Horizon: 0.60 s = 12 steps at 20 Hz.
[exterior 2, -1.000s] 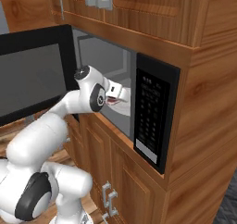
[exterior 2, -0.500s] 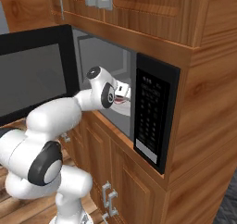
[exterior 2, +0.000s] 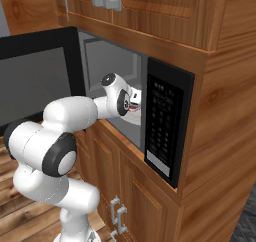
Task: Transport the steak from the fridge to the microwave and turn on the microwave.
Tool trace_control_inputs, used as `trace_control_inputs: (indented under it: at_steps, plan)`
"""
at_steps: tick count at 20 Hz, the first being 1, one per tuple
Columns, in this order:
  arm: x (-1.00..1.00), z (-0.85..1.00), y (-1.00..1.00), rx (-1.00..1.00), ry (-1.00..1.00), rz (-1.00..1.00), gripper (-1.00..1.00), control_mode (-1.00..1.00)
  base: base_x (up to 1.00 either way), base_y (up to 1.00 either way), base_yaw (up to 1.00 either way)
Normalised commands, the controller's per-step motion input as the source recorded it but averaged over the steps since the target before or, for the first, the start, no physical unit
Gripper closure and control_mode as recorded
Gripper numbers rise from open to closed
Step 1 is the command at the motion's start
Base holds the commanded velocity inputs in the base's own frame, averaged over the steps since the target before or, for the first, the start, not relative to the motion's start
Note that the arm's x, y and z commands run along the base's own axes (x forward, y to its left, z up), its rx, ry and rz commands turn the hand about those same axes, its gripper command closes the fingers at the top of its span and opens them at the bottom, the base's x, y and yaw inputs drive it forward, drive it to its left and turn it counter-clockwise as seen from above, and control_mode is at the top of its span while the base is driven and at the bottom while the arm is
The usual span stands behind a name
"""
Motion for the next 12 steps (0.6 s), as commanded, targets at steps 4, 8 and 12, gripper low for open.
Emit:
trace_control_inputs:
  at_steps: [4, 8, 12]
  plan:
    - [0.0, 0.0, -0.2, 0.0, -0.04, 0.0, -1.0, -1.0, 0.0, 0.0, 0.0]
    - [-0.06, 0.06, -0.1, 0.0, -0.18, 0.0, -1.0, -1.0, 0.0, 0.0, 0.0]
    - [-0.3, 0.25, 0.14, -0.07, -0.56, 0.0, -1.0, -1.0, 0.0, 0.0, 0.0]
